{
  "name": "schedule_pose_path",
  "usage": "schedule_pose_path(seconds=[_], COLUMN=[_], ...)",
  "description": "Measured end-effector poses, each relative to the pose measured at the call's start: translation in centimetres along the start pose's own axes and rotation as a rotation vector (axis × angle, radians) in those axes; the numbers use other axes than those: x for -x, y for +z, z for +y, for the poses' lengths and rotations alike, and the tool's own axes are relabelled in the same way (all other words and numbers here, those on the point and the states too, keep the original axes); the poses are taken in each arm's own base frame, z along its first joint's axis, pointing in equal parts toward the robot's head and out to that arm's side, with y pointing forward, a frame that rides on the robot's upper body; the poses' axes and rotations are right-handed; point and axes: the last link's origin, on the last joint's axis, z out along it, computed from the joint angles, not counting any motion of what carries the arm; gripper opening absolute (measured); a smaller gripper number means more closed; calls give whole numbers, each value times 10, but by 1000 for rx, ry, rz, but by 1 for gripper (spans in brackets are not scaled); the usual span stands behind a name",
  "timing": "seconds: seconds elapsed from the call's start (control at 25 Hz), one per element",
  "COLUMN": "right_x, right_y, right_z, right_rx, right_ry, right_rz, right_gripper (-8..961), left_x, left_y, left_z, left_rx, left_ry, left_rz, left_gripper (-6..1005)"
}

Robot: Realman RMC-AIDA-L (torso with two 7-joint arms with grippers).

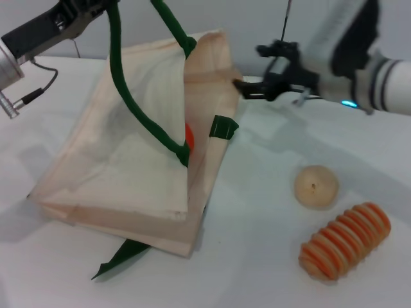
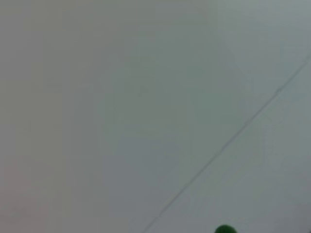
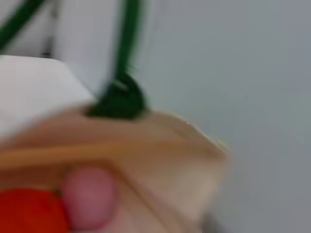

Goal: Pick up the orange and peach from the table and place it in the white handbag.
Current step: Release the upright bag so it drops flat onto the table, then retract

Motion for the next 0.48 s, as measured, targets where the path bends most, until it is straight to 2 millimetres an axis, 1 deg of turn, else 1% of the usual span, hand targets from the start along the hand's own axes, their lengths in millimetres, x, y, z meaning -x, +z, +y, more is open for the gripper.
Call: schedule_pose_path(seconds=[0.12, 0.2, 0.32, 0.48], right_x=[-19, -29, -39, -43], right_y=[-22, -37, -56, -64], right_z=[-17, -26, -37, -39], right_rx=[-48, -69, -105, -128], right_ry=[75, 119, 177, 207], right_rz=[-12, -29, -56, -84], right_gripper=[882, 882, 881, 880], left_x=[1, 2, 3, 5], left_y=[-4, -6, -9, -10], left_z=[-4, -6, -8, -10], left_rx=[-26, -35, -45, -56], left_ry=[19, 33, 63, 73], left_rz=[19, 29, 40, 48], left_gripper=[124, 126, 233, 384])
